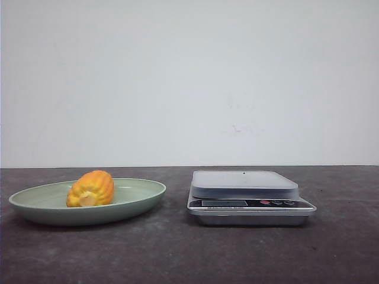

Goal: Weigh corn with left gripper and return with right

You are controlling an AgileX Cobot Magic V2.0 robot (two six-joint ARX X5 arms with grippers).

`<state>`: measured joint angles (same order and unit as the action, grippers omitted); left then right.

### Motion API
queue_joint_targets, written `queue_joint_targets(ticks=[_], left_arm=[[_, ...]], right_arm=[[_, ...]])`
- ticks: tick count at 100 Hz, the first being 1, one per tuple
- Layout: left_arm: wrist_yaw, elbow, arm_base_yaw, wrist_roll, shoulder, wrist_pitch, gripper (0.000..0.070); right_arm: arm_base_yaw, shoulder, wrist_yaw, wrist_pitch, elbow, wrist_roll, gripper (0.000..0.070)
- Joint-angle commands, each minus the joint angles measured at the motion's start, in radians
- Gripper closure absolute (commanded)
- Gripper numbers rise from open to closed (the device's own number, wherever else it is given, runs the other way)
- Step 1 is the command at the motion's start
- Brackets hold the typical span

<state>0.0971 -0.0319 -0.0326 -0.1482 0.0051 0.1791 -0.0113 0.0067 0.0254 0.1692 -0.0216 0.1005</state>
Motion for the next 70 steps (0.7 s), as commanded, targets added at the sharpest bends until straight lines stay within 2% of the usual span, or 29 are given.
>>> queue_joint_targets(ticks=[1, 58, 70], left_arm=[[-0.006, 0.018, 0.003, 0.008, -0.002, 0.006, 0.0682], [-0.013, 0.018, 0.002, -0.005, -0.002, 0.005, 0.0687], [-0.024, 0.007, 0.002, -0.131, -0.002, -0.025, 0.0689]], right_arm=[[-0.002, -0.003, -0.005, -0.011, 0.006, -0.001, 0.0689], [-0.002, -0.003, -0.014, -0.012, 0.005, 0.050, 0.0690], [-0.002, -0.002, -0.028, -0.010, -0.022, 0.130, 0.0696]])
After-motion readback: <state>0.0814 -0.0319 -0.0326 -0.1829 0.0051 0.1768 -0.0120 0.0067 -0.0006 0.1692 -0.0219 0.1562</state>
